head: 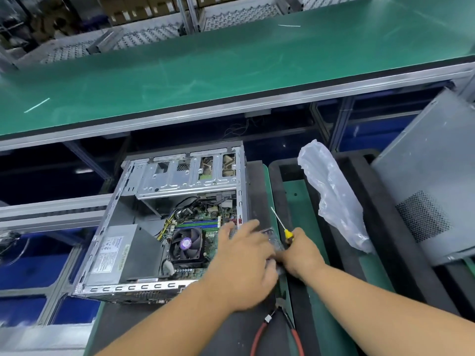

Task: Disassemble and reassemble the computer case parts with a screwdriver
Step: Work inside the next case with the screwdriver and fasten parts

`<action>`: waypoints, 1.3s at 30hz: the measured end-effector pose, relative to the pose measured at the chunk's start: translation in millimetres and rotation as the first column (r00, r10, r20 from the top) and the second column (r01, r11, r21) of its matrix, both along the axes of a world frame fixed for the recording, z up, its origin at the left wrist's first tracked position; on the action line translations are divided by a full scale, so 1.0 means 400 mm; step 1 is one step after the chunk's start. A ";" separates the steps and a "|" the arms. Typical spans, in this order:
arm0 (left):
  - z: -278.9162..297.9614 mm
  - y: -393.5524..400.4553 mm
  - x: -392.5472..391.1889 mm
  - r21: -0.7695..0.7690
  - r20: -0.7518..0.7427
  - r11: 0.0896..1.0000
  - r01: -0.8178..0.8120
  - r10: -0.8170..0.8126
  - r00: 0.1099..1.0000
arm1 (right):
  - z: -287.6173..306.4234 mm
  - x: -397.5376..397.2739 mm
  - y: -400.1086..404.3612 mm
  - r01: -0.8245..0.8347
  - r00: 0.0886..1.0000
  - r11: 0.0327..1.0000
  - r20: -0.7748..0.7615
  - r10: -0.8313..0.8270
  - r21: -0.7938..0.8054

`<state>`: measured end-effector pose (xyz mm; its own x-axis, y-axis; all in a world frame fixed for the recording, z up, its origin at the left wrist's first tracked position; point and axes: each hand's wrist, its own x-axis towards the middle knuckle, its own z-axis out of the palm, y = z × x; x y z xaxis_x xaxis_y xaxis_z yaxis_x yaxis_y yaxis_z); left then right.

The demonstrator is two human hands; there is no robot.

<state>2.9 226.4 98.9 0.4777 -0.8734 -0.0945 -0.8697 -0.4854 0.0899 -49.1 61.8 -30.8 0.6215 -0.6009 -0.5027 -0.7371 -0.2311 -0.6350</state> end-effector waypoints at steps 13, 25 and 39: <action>-0.036 0.058 0.050 -0.444 -0.237 0.836 -0.321 0.236 0.942 | -0.051 -0.025 -0.006 0.097 0.994 0.991 0.048 -0.102 0.094; -0.033 0.060 0.049 -0.473 -0.260 0.803 -0.362 0.266 0.928 | -0.045 -0.016 0.014 0.311 0.914 0.879 0.140 -0.381 0.363; -0.039 0.061 0.053 -0.447 -0.275 0.814 -0.370 0.268 0.923 | -0.070 -0.020 0.014 0.285 0.795 0.680 0.230 -0.561 0.675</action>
